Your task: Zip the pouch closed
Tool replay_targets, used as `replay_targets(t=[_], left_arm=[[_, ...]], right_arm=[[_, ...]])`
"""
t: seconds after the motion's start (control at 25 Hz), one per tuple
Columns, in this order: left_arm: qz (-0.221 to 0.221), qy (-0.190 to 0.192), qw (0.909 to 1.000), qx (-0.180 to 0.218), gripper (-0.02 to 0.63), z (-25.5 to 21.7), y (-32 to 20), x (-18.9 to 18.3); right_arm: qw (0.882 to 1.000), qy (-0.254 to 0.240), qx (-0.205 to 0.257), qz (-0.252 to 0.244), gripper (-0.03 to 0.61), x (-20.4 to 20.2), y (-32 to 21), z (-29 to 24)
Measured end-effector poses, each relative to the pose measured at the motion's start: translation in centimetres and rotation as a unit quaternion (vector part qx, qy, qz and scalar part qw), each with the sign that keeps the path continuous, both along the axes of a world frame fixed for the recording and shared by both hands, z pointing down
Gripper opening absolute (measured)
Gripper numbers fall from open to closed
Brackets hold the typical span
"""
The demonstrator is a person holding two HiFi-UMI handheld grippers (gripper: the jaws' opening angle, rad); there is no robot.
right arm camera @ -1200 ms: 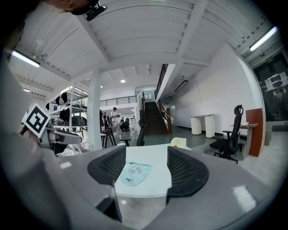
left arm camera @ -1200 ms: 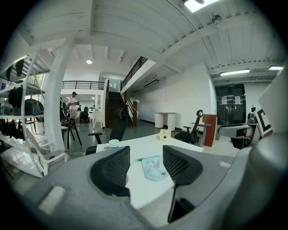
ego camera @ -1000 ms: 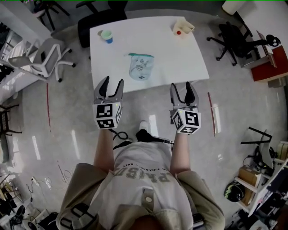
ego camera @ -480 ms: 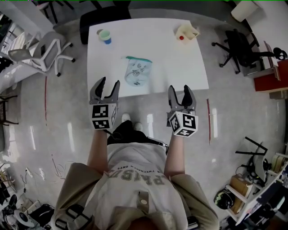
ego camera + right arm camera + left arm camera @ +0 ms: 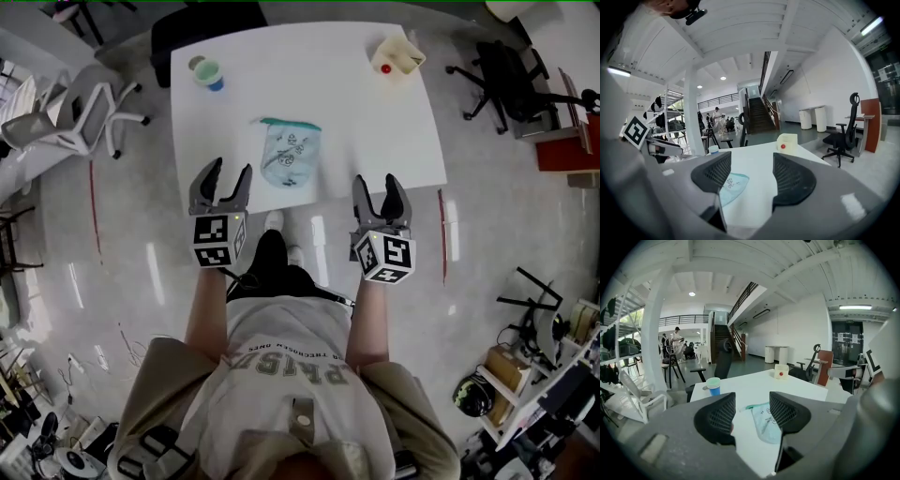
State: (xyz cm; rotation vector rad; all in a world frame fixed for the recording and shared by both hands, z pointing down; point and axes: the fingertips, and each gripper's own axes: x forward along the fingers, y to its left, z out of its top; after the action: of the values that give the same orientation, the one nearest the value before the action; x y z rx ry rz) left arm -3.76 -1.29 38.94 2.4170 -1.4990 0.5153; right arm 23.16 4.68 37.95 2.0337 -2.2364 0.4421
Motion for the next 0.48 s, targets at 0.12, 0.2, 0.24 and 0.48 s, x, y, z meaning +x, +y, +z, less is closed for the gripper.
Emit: replay_targets(t=[0.12, 0.2, 0.24, 0.48], left_arm=[[0.007, 0.002, 0.9999, -0.008, 0.236, 0.8, -2.9, -0.3], [0.012, 0.004, 0.9998, -0.012, 0.236, 1.2, -4.8, -0.3], [0.015, 0.005, 0.9998, -0.013, 0.236, 1.2, -5.9, -0.3], [0.033, 0.015, 0.9993, -0.008, 0.236, 1.2, -11.9, -0.3]], right_arm=[[1.000, -0.001, -0.006, 0.014, 0.261, -0.1, -2.6, 0.4], [1.000, 0.002, -0.007, 0.017, 0.261, -0.4, -4.5, 0.4], [1.000, 0.004, -0.006, 0.019, 0.261, -0.6, -5.5, 0.3], [0.999, 0.004, 0.006, 0.031, 0.261, -1.4, -11.1, -0.2]])
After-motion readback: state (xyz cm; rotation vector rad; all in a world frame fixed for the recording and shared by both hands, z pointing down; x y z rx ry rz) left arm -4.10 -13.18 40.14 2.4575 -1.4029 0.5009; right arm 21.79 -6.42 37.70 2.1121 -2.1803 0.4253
